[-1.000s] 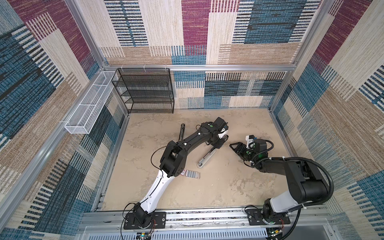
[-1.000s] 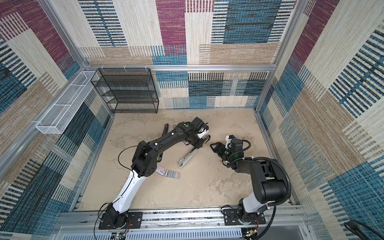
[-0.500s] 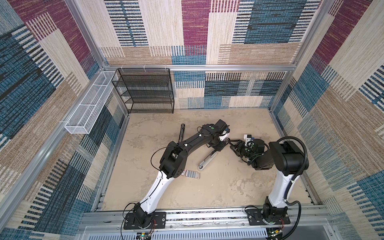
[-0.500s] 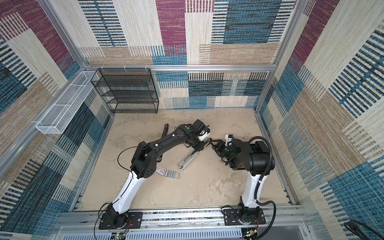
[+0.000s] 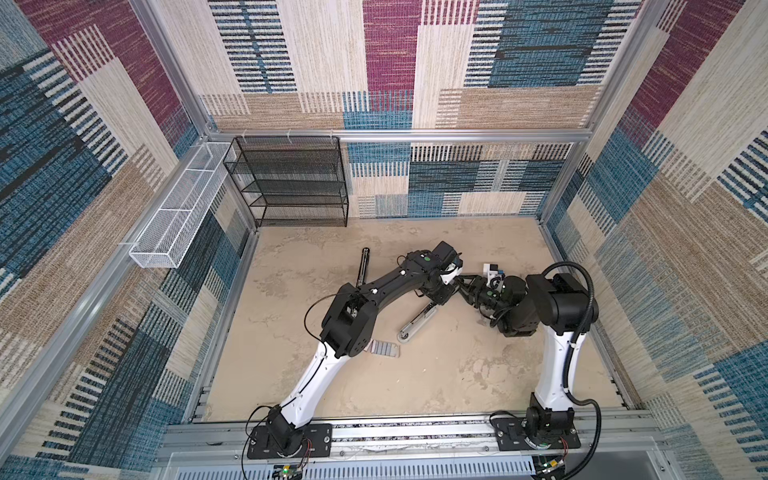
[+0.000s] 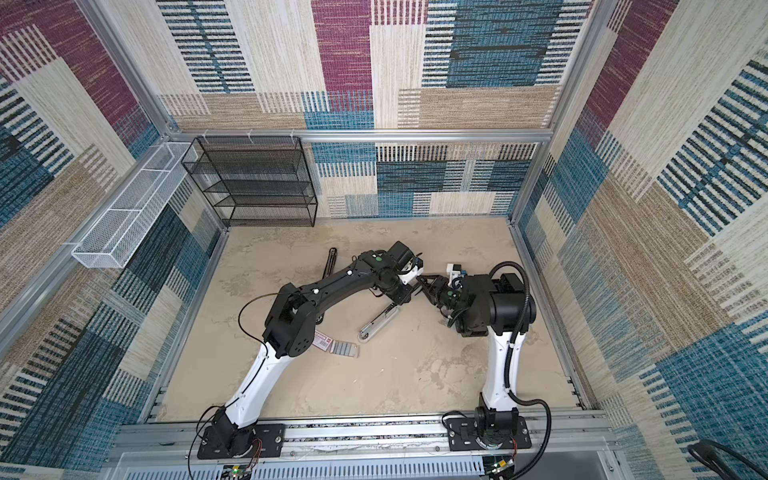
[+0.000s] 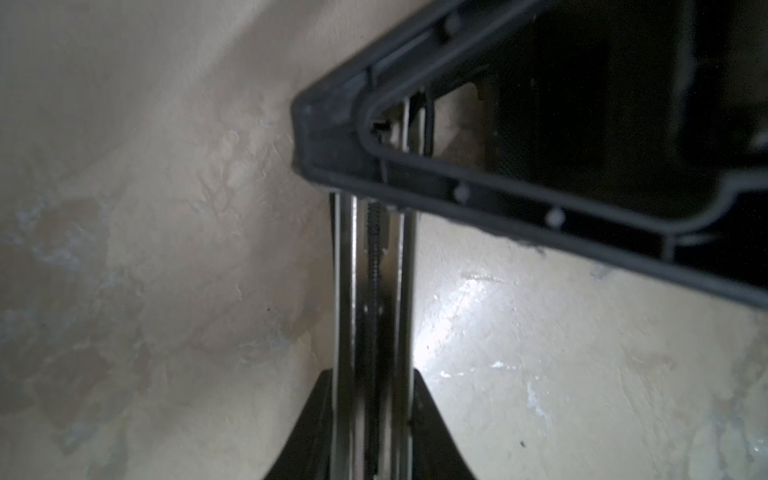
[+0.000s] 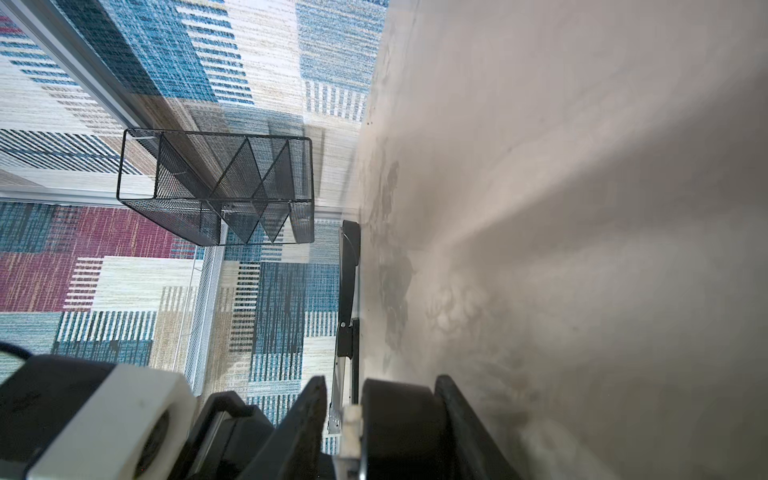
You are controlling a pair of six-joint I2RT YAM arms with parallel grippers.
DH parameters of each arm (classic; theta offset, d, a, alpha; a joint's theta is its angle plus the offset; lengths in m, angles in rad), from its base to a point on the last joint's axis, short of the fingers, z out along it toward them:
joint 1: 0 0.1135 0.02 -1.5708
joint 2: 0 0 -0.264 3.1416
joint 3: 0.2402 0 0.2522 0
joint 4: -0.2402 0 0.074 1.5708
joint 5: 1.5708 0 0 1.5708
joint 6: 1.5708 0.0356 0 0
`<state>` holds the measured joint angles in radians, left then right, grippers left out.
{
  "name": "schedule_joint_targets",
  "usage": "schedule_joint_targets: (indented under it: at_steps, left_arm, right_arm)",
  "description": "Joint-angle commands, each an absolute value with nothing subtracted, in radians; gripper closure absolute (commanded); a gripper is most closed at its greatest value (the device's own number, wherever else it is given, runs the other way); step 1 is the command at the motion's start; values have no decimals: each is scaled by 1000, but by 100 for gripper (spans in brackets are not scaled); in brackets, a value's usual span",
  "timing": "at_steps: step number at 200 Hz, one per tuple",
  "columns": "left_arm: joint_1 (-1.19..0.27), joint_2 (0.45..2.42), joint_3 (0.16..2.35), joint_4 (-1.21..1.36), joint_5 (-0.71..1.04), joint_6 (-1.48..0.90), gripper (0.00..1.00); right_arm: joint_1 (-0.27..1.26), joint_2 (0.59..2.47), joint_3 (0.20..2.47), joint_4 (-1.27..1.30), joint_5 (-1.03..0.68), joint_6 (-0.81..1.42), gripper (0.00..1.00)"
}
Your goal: Load the staples into the stapler
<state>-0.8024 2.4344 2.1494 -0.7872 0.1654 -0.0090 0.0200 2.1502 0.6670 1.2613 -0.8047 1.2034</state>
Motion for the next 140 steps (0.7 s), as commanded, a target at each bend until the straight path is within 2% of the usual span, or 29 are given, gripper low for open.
schedule_joint_targets:
  at_steps: [1, 36, 81, 140]
  left_arm:
    - [-806, 2441, 2150, -777, 186, -20, 69]
    - [-805, 2422, 2137, -777, 178, -34, 62]
    - [-805, 2309, 2042, -749, 128, -55, 60]
    - [-793, 1832, 1407, -400, 65, -136, 56]
  right_arm:
    - [22, 2161, 674, 1239, -794, 1167, 58]
    - [22, 2127, 678, 1160, -788, 1104, 61]
    - [22, 2099, 677, 1102, -782, 1060, 61]
    - [23, 2075, 681, 1058, -785, 1022, 59]
